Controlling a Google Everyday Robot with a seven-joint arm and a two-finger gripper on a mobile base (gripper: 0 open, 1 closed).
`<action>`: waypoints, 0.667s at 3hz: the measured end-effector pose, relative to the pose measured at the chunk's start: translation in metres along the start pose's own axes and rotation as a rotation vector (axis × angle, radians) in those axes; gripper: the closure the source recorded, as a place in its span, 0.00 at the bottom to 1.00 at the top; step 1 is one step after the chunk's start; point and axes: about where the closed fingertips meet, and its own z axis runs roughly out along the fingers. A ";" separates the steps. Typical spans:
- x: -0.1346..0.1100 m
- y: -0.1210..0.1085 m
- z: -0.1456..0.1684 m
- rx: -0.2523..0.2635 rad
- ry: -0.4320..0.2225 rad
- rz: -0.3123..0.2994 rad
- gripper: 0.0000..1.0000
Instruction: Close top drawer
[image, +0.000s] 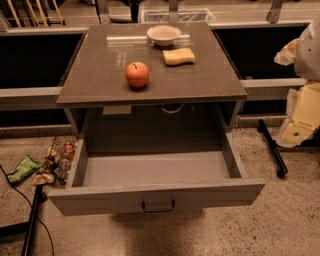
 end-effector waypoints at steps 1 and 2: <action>0.000 0.000 0.000 0.000 0.000 0.000 0.00; -0.011 0.010 0.031 -0.041 -0.051 -0.009 0.00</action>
Offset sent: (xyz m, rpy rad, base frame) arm 0.0053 0.0443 -0.0822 0.1447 0.0840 0.0813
